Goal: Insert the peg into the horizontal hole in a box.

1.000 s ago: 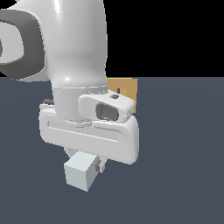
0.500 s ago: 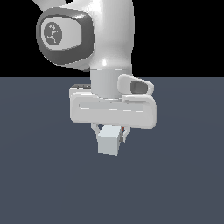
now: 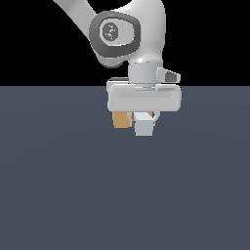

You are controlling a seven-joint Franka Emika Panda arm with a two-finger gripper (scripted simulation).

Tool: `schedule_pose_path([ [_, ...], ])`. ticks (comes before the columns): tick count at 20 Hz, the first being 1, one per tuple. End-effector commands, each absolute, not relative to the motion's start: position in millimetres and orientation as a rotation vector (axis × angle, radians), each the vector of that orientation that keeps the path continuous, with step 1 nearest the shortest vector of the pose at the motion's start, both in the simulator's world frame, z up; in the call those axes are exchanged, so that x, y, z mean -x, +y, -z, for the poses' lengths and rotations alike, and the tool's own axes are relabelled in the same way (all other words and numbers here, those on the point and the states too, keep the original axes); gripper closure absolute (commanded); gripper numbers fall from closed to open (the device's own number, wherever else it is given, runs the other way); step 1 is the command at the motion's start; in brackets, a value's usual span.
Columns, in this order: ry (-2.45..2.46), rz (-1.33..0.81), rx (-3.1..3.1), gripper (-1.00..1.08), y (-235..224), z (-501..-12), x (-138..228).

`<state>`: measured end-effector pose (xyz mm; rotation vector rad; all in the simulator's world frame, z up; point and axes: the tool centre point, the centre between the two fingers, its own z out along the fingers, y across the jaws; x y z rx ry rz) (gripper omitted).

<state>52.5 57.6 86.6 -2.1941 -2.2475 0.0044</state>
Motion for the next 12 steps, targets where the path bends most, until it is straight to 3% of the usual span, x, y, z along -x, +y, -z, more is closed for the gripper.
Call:
schedule_pose_path([
  [1,-2.294,-0.001,2.148,1.08,78,-95,-61],
  [12,-2.381,0.000,2.050,1.08,120,-108,-74],
])
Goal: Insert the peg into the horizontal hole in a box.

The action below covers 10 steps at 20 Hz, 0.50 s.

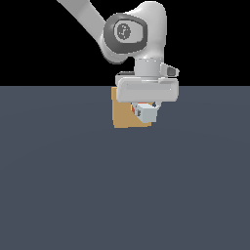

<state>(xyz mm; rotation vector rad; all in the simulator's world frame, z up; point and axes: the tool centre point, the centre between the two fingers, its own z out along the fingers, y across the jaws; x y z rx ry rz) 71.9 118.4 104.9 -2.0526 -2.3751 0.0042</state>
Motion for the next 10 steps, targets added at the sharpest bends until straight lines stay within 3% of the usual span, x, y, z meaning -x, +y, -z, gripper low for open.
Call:
schedule_pose_path([
  [1,-2.381,0.000,2.049,1.08,120.3,-107.8,-73.9],
  [10,-2.386,0.003,2.047,1.08,120.2,-110.4,-75.4],
])
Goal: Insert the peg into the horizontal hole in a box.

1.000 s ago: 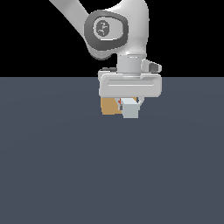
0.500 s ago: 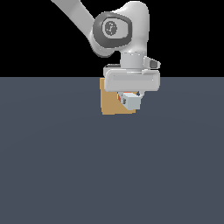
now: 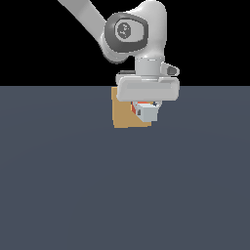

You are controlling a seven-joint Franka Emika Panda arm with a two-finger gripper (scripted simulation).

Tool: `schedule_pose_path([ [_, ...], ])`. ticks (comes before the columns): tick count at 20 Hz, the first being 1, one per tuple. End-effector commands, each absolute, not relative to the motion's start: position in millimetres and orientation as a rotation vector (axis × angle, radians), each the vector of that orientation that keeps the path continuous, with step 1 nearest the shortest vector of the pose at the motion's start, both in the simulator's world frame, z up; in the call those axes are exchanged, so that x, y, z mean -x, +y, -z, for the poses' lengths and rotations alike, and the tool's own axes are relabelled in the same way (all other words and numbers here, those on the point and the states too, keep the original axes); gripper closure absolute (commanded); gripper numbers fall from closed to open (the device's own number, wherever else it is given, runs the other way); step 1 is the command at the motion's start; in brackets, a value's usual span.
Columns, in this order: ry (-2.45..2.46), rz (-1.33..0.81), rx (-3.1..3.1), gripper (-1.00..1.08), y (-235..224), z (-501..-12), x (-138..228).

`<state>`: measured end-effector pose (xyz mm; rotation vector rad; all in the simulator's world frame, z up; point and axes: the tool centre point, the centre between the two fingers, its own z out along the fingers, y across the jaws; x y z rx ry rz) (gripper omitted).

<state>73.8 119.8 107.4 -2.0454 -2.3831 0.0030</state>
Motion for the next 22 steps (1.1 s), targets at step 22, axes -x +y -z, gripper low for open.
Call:
schedule_pose_path([
  [22,-2.386,0.003,2.047,1.08,215,-110,-59],
])
